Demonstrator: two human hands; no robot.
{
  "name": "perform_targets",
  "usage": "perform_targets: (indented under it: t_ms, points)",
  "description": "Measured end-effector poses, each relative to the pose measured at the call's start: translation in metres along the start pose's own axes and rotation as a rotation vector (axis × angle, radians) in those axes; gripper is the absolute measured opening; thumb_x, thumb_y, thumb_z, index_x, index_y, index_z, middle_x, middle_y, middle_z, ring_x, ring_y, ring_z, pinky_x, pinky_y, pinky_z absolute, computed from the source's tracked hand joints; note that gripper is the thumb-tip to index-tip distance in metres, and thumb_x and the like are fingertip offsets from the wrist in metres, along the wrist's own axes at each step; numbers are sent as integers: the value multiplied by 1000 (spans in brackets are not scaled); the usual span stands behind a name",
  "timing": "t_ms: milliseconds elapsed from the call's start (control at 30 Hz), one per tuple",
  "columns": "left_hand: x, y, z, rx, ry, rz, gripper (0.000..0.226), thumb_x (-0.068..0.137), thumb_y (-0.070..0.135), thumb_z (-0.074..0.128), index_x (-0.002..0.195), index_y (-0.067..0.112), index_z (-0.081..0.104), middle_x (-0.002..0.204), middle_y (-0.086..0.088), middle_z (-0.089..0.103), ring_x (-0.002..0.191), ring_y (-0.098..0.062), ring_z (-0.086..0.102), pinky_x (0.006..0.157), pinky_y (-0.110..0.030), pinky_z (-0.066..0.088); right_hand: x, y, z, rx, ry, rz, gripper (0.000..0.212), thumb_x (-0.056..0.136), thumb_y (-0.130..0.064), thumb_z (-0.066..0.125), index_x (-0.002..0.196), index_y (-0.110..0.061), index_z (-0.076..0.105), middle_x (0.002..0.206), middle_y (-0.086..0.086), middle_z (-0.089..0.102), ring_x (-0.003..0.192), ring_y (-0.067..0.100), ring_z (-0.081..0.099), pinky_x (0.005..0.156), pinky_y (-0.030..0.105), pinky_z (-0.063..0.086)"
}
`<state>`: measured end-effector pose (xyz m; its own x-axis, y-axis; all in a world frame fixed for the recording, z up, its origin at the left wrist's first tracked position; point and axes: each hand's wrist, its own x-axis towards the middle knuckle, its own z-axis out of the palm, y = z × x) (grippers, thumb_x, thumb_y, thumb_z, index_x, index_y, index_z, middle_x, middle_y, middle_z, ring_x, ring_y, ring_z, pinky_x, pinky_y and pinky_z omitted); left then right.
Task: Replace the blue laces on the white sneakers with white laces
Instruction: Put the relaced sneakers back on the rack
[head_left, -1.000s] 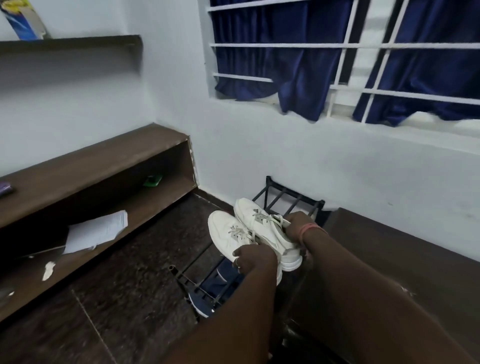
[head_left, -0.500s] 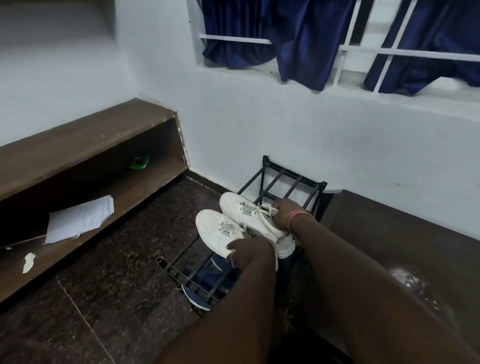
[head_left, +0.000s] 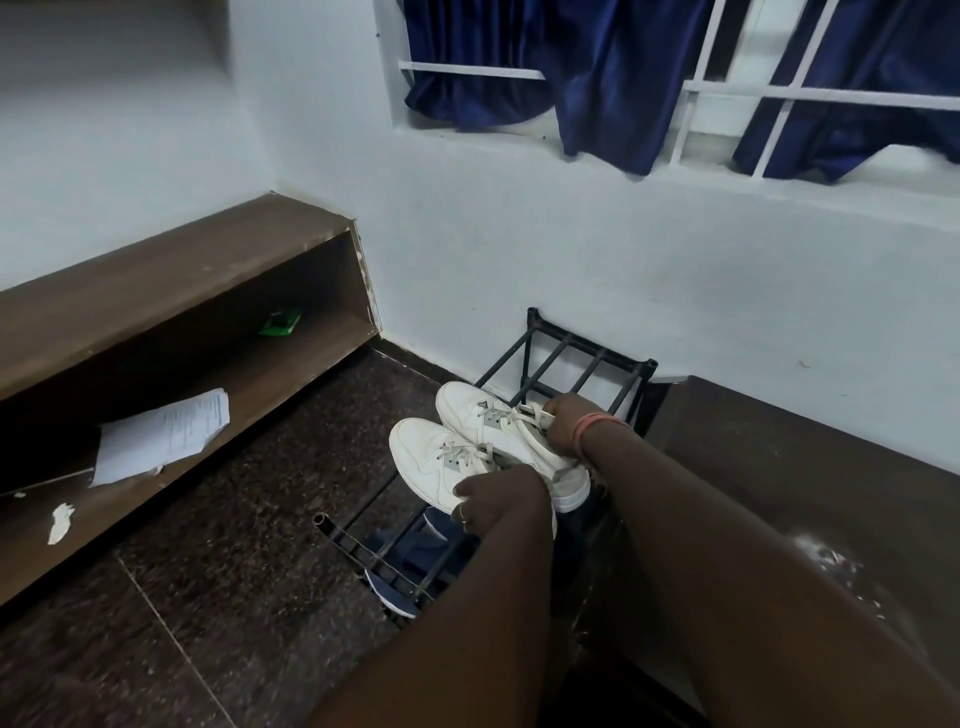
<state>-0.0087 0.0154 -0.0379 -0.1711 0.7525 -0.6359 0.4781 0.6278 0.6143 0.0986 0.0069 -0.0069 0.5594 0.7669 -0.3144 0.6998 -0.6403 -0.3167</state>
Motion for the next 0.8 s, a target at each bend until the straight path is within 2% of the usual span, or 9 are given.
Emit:
perform_targets:
  t_ms: [100, 200, 300, 367, 467, 567, 633, 733, 800]
  points:
    - [-4, -3, -7, 4, 21, 66, 62, 88, 34, 59, 140, 4, 43, 143, -23, 44, 131, -38, 46, 108, -44, 36, -4, 1, 1, 65, 13, 21, 25, 93, -16, 52, 112, -8, 67, 108, 12, 67, 98, 26, 64, 83, 32, 55]
    - [-10, 3, -19, 25, 73, 151, 55, 91, 36, 52, 138, 7, 47, 141, -19, 47, 130, -38, 45, 107, -44, 35, -11, 3, -4, 201, 81, 37, 19, 91, -18, 57, 103, -9, 69, 103, 9, 69, 94, 26, 66, 80, 34, 55]
    - [-20, 13, -25, 24, 125, 281, 49, 92, 30, 52, 134, 5, 51, 140, -18, 49, 130, -38, 47, 106, -46, 37, -27, 7, -13, 343, 164, 82, 15, 83, -12, 60, 92, -9, 71, 94, 9, 71, 87, 26, 68, 80, 40, 58]
    - [-31, 15, -26, 43, 128, 363, 43, 91, 24, 54, 129, 5, 53, 136, -18, 53, 129, -37, 48, 105, -45, 39, -39, 9, -17, 384, 209, 96, 17, 79, -9, 57, 88, -9, 72, 94, 8, 71, 86, 25, 67, 81, 38, 58]
    - [-54, 8, -23, 142, 63, 577, 36, 91, 18, 55, 124, 6, 61, 128, -17, 60, 125, -35, 53, 101, -38, 40, -66, 19, -21, 389, 283, 110, 22, 79, -6, 53, 89, -11, 72, 102, 8, 70, 94, 26, 65, 82, 27, 52]
    - [-83, -3, -17, 197, 46, 840, 39, 86, 11, 54, 122, 7, 66, 123, -16, 65, 121, -34, 56, 101, -38, 41, -93, 37, -25, 325, 333, 121, 20, 81, -11, 54, 93, -12, 70, 104, 10, 70, 100, 28, 64, 83, 27, 49]
    - [-105, -9, -13, 289, -25, 972, 38, 86, 11, 54, 122, 7, 65, 121, -16, 65, 119, -34, 57, 96, -39, 44, -118, 52, -31, 274, 371, 124, 17, 85, -13, 54, 95, -11, 68, 104, 12, 69, 100, 29, 63, 81, 28, 47]
    - [-139, -15, -1, 404, -216, 1193, 28, 90, 20, 52, 112, 10, 67, 111, -16, 69, 110, -35, 62, 88, -39, 49, -160, 85, -45, 222, 453, 139, 17, 89, -16, 52, 93, -9, 67, 100, 15, 69, 97, 32, 64, 79, 31, 47]
    - [-157, -20, 10, 454, -326, 1295, 27, 95, 24, 51, 110, 10, 69, 110, -15, 70, 107, -33, 64, 89, -39, 51, -184, 108, -49, 208, 525, 159, 19, 91, -21, 49, 93, -11, 66, 102, 14, 69, 98, 32, 63, 78, 31, 45]
